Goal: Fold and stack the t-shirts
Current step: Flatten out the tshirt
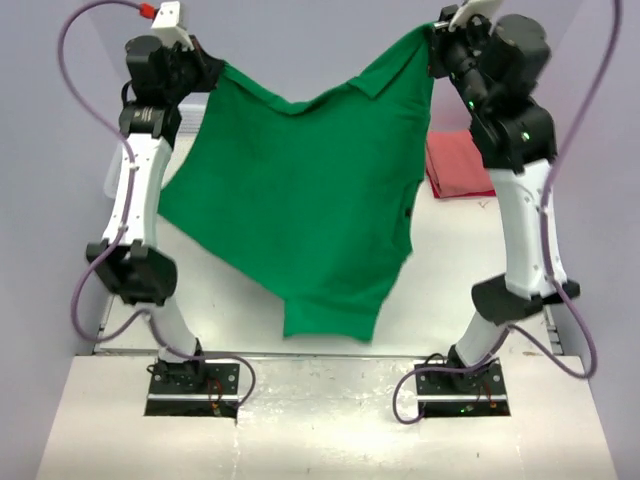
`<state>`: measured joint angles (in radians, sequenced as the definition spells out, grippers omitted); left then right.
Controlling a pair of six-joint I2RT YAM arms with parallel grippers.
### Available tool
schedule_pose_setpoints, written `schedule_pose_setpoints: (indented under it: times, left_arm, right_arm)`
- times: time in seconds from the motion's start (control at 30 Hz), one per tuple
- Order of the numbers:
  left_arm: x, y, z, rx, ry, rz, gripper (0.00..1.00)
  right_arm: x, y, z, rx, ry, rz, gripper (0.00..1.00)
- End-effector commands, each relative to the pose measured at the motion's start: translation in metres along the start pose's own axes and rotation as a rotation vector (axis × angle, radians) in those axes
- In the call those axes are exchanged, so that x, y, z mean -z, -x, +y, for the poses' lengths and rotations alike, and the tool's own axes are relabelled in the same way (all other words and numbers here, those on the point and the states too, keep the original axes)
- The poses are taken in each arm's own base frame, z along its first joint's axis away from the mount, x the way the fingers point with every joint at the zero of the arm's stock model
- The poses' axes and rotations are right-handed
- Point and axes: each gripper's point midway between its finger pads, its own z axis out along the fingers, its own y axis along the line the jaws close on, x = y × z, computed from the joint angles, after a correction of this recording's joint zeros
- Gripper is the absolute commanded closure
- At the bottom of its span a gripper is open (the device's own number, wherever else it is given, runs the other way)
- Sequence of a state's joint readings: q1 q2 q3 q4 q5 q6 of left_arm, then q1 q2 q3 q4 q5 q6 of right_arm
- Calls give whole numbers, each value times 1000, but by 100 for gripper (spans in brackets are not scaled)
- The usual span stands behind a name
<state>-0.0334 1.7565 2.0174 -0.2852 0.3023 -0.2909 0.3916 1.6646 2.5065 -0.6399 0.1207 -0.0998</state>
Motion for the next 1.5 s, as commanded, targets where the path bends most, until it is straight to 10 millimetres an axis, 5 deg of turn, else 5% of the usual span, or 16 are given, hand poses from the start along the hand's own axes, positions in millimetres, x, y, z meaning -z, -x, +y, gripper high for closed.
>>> schedule_pose_setpoints:
  times: [0.0,0.1,0.13,0.2,0.4,0.47,0.57,0.6,0.67,0.73,0.77,0.8,0.9,1.0,1.13,1.47]
  left_arm:
    - [6,97,-12,-118,-38,-221,100]
    - [-10,98,-8,-107,-66,-226,100]
    - [-7,102,7,-97,-46,-237,100]
    - [4,115,0,-108,-69,-283,100]
    - [17,89,-2,-58,-73,-212,100]
    - [21,71,2,-29,-55,-171,100]
    - [31,-5,15,77,-9,-12,100]
    - [33,-29,18,114,6,42,100]
    - [45,-73,28,188,75,141,100]
    - [61,-156,35,261,126,348,100]
    - [82,-205,41,297,182,452,100]
    - [96,-231,51,304,260,509,100]
    - [165,-301,62,331,428,700,100]
    - [222,-311,44,355,451,725,100]
    - [260,-308,30,389,474,696,100]
    - [309,-340,32,383,578,843,100]
  right_arm:
    - [6,45,-37,36,-73,-139,100]
    - [-11,36,-42,48,-72,-142,100]
    - [-10,37,-44,50,-68,-146,100]
    - [-15,33,-47,53,-78,-137,100]
    - [13,45,-44,31,-58,-143,100]
    - [11,13,-45,-13,-56,-32,100]
    - [19,-71,-36,-146,-66,219,100]
    - [39,-114,-26,-228,-80,306,100]
    - [68,-154,-19,-359,-129,396,100]
    - [113,-212,10,-480,-103,533,100]
    - [130,-229,29,-484,-85,581,100]
    - [158,-277,36,-477,-134,720,100]
    - [221,-323,53,-508,-175,863,100]
    - [283,-334,69,-619,-111,903,100]
    - [342,-365,68,-697,-169,1028,100]
    - [378,-382,58,-648,-195,1121,100]
